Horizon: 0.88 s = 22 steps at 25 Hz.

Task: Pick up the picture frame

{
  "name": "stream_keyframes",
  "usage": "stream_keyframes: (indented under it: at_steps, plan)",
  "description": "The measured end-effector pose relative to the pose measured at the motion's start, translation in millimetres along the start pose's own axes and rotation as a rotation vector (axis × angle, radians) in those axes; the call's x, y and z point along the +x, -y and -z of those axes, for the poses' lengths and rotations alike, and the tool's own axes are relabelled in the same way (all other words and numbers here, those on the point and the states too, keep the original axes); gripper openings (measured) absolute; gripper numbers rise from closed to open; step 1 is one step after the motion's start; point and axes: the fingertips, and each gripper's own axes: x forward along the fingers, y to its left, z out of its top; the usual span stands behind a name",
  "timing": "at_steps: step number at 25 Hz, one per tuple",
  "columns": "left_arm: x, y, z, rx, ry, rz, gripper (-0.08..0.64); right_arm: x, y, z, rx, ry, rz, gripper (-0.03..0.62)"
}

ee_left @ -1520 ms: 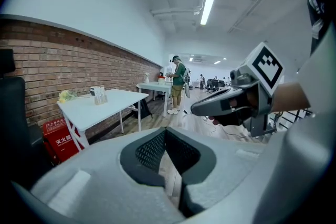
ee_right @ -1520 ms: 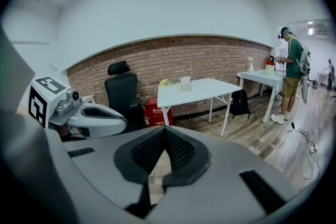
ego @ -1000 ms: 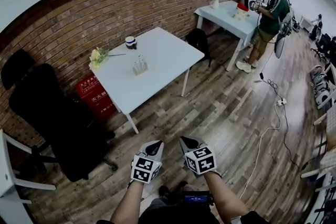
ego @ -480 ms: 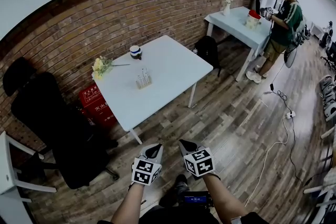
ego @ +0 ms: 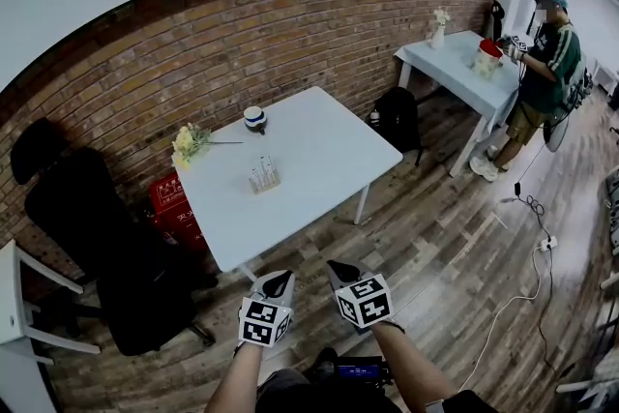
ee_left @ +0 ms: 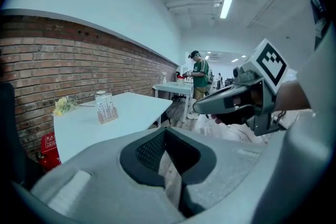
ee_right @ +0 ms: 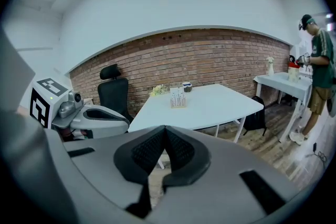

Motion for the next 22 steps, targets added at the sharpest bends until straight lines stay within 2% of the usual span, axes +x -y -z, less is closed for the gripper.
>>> stream_keyframes:
  at_steps: [10,17,22]
  plan:
    - [30.2,-20.5,5.2,-0.036,-0.037,-0.057,0.011,34.9,24.5,-1.5,-0.005,-0.042,-0.064,0.009]
    - [63.8,-59.7,3.2,-0.071,-0.039,-0.084,0.011,76.9,42.4,-14.8,-0.014,-0.061,-0.082,0.009]
    - [95.8,-97.4,-7.7,-0.09,-0.035,-0.091,0.011,121.7,60.8,-39.1,-0.029,-0.075,-0.09,0.009]
